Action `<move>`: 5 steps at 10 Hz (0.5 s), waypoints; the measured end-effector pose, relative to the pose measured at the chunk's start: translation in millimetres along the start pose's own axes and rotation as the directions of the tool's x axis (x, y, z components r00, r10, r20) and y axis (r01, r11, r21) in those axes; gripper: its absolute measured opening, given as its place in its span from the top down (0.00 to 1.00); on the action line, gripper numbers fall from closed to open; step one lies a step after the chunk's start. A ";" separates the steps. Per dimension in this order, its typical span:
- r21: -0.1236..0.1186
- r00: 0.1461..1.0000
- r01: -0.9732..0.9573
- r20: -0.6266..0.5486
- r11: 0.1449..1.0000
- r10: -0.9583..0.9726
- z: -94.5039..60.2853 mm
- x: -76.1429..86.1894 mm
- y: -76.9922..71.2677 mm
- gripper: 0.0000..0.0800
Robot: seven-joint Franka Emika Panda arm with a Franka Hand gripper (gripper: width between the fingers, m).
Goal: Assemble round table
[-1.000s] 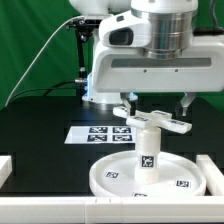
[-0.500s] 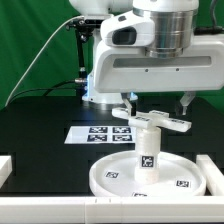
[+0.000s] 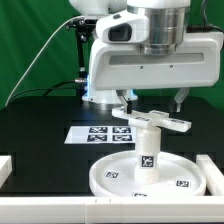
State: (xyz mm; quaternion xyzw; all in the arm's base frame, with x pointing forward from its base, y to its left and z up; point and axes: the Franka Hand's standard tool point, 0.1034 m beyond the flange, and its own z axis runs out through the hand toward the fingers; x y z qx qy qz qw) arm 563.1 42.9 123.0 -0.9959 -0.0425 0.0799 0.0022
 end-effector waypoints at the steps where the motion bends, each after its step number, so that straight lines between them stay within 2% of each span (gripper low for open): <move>1: -0.002 1.000 0.000 -0.006 1.000 0.000 5.1 0.7 0.2 0.19; 2: -0.004 1.000 0.002 -0.012 1.000 -0.002 10.5 1.7 -0.7 0.19; 4: -0.005 0.999 0.004 -0.036 1.000 -0.004 10.2 6.6 -1.9 0.19; 5: -0.005 0.999 0.004 -0.037 1.000 -0.004 9.7 6.8 -1.8 0.23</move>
Offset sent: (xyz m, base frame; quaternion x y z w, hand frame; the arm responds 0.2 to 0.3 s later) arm -0.0027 0.0050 -0.0213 0.0031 0.0269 0.0003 0.9996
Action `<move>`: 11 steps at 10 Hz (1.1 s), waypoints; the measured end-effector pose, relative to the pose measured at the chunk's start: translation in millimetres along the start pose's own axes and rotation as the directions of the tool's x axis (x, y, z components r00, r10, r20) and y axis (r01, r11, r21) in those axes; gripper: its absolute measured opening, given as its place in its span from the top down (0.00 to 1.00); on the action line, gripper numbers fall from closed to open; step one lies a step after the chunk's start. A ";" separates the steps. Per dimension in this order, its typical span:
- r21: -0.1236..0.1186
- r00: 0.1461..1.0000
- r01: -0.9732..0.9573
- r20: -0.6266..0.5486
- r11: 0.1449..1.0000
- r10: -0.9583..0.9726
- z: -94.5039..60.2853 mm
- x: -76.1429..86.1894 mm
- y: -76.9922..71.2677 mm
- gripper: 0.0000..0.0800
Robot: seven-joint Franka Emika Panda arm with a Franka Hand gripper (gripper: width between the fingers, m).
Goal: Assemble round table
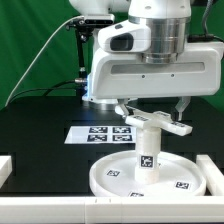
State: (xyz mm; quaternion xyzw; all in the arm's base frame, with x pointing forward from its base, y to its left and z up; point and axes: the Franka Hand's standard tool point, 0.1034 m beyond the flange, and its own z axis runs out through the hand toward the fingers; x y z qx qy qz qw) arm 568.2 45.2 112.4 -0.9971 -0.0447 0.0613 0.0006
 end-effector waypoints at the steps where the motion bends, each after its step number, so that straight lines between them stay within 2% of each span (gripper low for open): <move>1: 0.000 1.000 0.001 0.003 1.000 -0.001 0.0 -0.7 -0.4 0.23; 2: 0.003 1.000 0.001 0.008 1.000 -0.001 -1.7 -1.9 -1.4 0.46; 3: 0.003 1.000 0.001 0.009 1.000 -0.001 -3.3 -2.4 -1.1 0.46; 4: 0.002 1.000 -0.004 0.007 1.000 0.004 -6.3 -2.3 2.4 0.57; 5: -0.001 1.000 -0.011 0.003 1.000 0.011 -10.0 -2.2 7.3 0.81; 6: -0.002 1.000 -0.019 0.004 1.000 0.019 -12.4 -2.7 12.0 0.94; 7: -0.003 1.000 -0.023 0.006 1.000 0.023 -12.3 -3.4 14.2 0.94; 8: -0.004 1.000 -0.024 0.006 1.000 0.024 -12.3 -3.4 15.1 0.99; 11: -0.004 1.000 -0.023 0.006 1.000 0.023 -14.2 -2.8 15.9 1.00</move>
Offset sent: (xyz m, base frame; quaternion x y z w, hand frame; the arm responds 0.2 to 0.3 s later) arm 0.0000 0.0000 0.0000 0.0000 0.0000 0.0000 1.0000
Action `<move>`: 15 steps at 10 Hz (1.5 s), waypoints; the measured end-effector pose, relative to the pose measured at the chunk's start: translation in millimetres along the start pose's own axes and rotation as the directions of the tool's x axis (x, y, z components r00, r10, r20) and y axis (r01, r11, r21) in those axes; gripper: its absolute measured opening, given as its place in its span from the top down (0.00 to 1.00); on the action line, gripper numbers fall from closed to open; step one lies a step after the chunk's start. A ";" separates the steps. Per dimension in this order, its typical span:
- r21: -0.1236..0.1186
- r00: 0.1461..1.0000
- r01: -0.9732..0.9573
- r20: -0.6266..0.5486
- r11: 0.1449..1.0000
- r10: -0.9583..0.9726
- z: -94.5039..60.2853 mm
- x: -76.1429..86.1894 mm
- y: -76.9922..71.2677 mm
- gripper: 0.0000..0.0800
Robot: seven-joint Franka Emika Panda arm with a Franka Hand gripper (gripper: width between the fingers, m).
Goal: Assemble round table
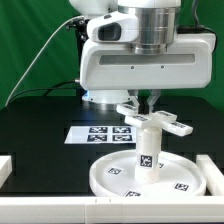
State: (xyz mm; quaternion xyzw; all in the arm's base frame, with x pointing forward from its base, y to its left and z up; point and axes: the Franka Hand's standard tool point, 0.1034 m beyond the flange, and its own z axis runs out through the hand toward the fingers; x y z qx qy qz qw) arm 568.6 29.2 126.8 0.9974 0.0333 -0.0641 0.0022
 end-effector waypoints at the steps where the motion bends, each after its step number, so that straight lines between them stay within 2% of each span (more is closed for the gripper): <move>1: 0.001 1.000 0.006 -0.009 1.000 -0.006 -5.2 2.1 -0.9 1.00; 2: -0.004 1.000 0.018 -0.018 1.000 -0.018 -12.3 2.9 -1.2 1.00; 3: -0.039 0.998 0.057 -0.030 0.998 -0.058 -20.1 3.7 -5.4 0.90; 4: -0.071 0.995 0.096 -0.030 0.993 -0.099 -20.6 3.4 -13.8 0.67; 5: -0.068 0.995 0.097 -0.030 0.993 -0.099 -18.6 2.9 -16.2 0.49; 6: -0.068 0.995 0.095 -0.030 0.993 -0.097 -18.5 2.9 -15.1 0.49; 7: -0.068 0.995 0.096 -0.029 0.993 -0.098 -18.3 2.8 -15.2 0.32; 8: -0.067 0.995 0.090 -0.036 0.994 -0.093 -18.2 3.3 -14.7 0.22; 10: -0.053 0.996 0.073 -0.042 0.996 -0.075 -11.2 -0.4 -14.6 0.20; 13: -0.057 0.996 0.077 -0.050 0.995 -0.080 5.2 -0.6 -15.8 0.19; 15: -0.059 0.995 0.079 -0.057 0.995 -0.083 9.2 1.2 -15.1 0.19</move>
Offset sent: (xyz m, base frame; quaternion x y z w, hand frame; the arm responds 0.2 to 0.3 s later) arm -0.0072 0.0034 0.0168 -0.1364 0.0135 -0.0827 0.9871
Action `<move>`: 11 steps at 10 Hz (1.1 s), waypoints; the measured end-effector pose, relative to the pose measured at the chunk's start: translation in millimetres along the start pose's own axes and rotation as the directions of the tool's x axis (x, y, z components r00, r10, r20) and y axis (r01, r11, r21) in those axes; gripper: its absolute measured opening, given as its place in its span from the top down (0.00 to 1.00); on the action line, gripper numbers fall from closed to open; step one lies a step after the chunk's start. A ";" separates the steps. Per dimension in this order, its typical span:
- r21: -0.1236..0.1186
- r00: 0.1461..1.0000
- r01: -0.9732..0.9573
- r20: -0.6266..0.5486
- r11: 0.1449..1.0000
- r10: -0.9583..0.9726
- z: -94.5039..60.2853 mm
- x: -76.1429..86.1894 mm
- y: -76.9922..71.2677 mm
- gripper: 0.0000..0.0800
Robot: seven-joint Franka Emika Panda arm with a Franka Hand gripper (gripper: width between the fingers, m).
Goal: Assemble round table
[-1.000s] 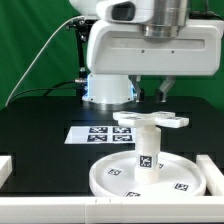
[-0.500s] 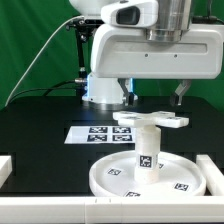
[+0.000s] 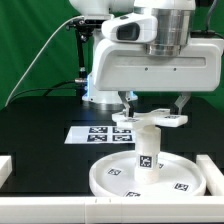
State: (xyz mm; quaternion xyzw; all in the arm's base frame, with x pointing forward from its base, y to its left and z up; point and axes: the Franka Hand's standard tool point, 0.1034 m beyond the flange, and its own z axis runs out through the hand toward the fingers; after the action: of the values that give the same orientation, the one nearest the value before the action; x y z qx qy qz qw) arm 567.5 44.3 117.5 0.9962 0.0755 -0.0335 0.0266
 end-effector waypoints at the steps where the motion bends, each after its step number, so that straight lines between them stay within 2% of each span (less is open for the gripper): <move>1: -0.001 1.000 0.000 -0.004 1.000 0.000 0.2 0.7 -0.2 0.19; 3: -0.001 1.000 0.001 -0.005 1.000 -0.001 1.2 1.0 -0.6 0.19; 6: 0.003 1.000 -0.002 -0.011 1.000 0.002 -7.1 2.0 1.9 0.19; 8: 0.013 1.000 -0.014 -0.008 1.000 0.014 -4.9 0.5 7.7 0.19; 11: 0.012 1.000 -0.015 -0.003 1.000 0.015 -0.4 -0.5 8.0 0.19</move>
Offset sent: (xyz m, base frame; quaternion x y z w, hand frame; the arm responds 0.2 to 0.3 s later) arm -0.0035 0.0027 0.0056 0.0019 -0.0074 0.0037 1.0000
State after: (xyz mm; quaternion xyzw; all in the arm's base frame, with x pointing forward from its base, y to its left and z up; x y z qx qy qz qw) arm 568.3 36.3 118.4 0.9970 0.0677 -0.0322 0.0206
